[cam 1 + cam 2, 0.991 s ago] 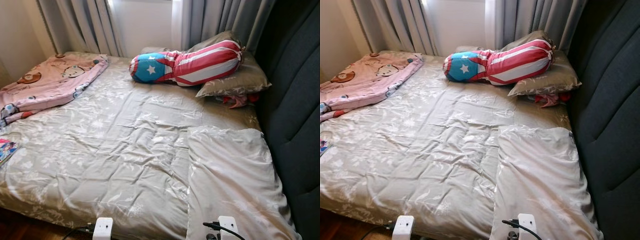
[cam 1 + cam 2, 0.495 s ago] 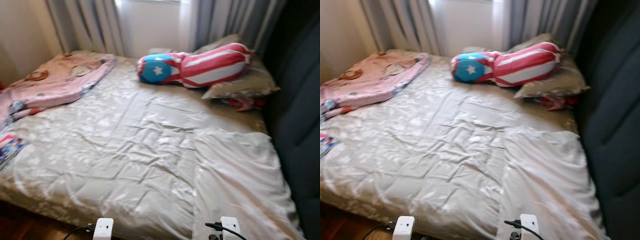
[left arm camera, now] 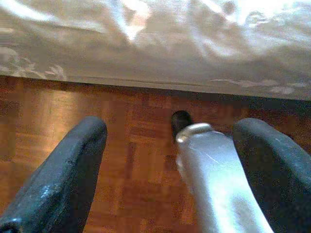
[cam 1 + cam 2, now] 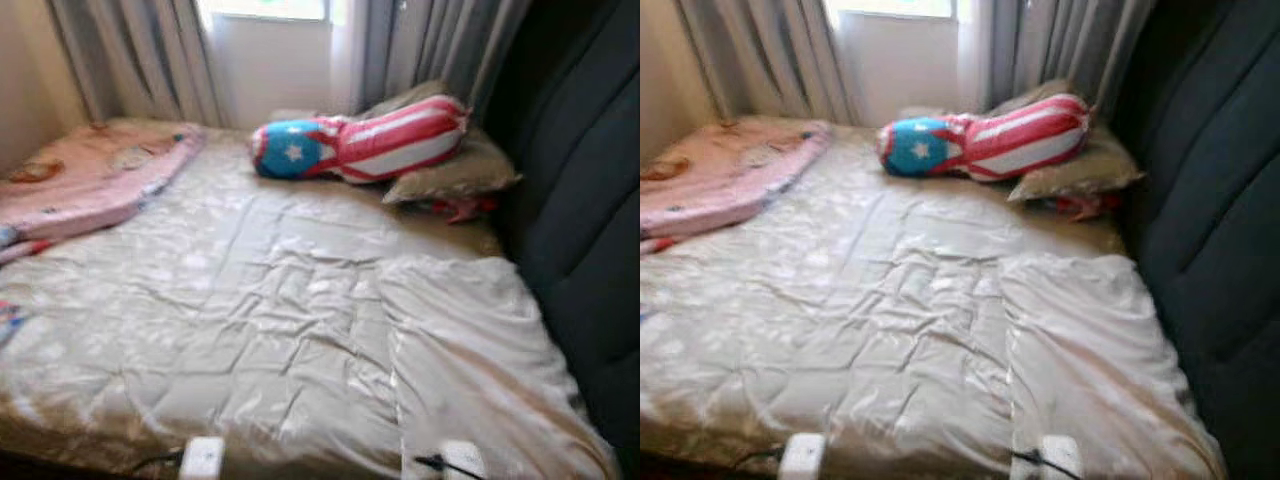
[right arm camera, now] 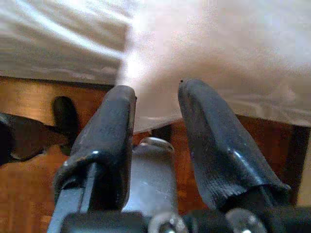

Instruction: Clean up the room

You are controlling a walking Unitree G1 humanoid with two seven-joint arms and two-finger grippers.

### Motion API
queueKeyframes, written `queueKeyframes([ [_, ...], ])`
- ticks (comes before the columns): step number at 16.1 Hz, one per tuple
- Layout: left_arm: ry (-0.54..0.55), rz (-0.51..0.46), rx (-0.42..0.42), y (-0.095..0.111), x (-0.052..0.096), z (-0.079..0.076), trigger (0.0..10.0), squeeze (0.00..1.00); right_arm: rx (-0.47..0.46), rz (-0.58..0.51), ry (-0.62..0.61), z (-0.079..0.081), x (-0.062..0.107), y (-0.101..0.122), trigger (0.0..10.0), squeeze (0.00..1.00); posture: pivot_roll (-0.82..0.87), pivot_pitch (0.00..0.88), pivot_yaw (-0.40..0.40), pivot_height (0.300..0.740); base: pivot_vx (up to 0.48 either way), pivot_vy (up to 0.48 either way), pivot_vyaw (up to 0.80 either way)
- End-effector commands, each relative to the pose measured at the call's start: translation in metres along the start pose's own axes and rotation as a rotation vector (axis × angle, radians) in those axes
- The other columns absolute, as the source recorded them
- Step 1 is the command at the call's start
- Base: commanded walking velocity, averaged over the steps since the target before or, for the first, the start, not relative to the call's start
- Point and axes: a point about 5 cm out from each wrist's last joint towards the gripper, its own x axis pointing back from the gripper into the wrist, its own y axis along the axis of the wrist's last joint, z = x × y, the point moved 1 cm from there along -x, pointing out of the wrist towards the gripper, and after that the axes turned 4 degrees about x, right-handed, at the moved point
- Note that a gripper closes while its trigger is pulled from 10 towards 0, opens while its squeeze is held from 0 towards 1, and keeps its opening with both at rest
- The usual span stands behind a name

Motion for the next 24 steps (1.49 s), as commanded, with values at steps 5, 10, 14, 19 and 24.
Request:
queueKeyframes([
  [5, -0.011, 0.01, -0.009, -0.0001, -0.0006, -0.0066, 10.0, 0.0, 0.011, 0.006, -0.009, -0.0036, 0.0003, 0.0001, 10.0, 0.0, -0.05, 0.0, -0.036, 0.74, 0.0, 0.349, 0.0],
  [10, -0.01, 0.01, -0.008, -0.0001, -0.0006, -0.0066, 10.0, 0.0, 0.014, 0.006, -0.006, -0.0013, 0.0002, -0.0007, 10.0, 0.0, -0.05, 0.0, -0.036, 0.74, 0.0, 0.349, 0.0],
  [14, -0.01, 0.01, -0.006, -0.0001, -0.0006, -0.0065, 10.0, 0.0, 0.011, 0.012, -0.015, -0.0049, 0.0014, -0.0044, 10.0, 0.0, -0.05, 0.0, -0.036, 0.74, 0.0, 0.348, 0.0],
  [19, -0.008, 0.009, -0.004, 0.0004, -0.0007, -0.0064, 10.0, 0.0, 0.032, 0.012, -0.027, -0.0103, 0.0029, -0.0071, 10.0, 0.0, -0.04, 0.0, -0.038, 0.74, 0.0, 0.346, 0.0],
  [24, -0.008, 0.009, -0.003, 0.0003, -0.0007, -0.0062, 10.0, 0.0, 0.004, 0.009, -0.021, -0.0066, 0.0023, -0.0072, 10.0, 0.0, -0.04, 0.0, -0.037, 0.74, 0.0, 0.349, 0.0],
])
